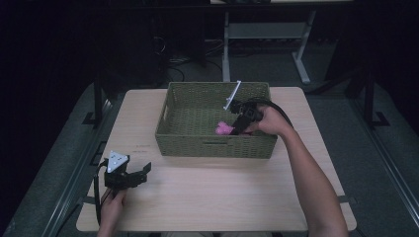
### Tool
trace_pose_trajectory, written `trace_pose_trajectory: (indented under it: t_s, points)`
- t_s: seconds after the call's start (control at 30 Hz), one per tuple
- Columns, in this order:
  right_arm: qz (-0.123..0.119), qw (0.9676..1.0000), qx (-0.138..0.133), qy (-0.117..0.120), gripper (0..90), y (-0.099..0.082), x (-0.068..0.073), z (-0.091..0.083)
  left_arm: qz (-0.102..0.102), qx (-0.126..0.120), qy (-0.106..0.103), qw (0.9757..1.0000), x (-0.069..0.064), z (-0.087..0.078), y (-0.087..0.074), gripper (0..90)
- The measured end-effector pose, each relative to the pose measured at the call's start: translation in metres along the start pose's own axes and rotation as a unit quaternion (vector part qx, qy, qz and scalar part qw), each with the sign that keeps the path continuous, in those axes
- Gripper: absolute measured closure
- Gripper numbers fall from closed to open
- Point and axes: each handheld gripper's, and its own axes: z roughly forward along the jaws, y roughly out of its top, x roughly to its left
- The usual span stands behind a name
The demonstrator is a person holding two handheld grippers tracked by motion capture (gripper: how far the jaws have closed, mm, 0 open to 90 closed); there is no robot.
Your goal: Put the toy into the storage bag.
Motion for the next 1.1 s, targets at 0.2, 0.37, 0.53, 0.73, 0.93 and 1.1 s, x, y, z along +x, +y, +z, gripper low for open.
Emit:
trace_pose_trajectory:
  t_s: [0.2, 0.37, 0.53, 0.73, 0.93, 1.1]
  points:
    - [0.004, 1.0, -0.002, 0.004, 57.2, -0.002, -0.001, 0.001, 0.001, 0.0, -0.001, 1.0, -0.001, 0.0, 0.0, 13.8]
    - [0.009, 1.0, -0.002, -0.001, 57.3, -0.002, -0.002, 0.002, 0.001, -0.001, -0.001, 1.0, -0.001, 0.0, 0.0, 13.9]
    - [0.007, 1.0, -0.004, -0.001, 57.3, 0.001, -0.003, 0.004, 0.0, 0.0, 0.0, 1.0, 0.0, 0.0, 0.0, 13.9]
    - [0.013, 0.9999, -0.005, -0.001, 55.5, 0.004, -0.004, 0.007, -0.001, 0.0, 0.001, 1.0, 0.0, 0.0, 0.0, 13.8]
    - [0.024, 0.9993, -0.028, 0.0, 52.8, 0.004, -0.004, -0.002, -0.004, 0.001, 0.001, 1.0, 0.0, 0.001, 0.0, 13.8]
    - [0.031, 0.9992, -0.023, -0.007, 51.0, -0.001, -0.004, -0.005, -0.003, 0.001, 0.001, 1.0, -0.001, 0.001, 0.0, 13.9]
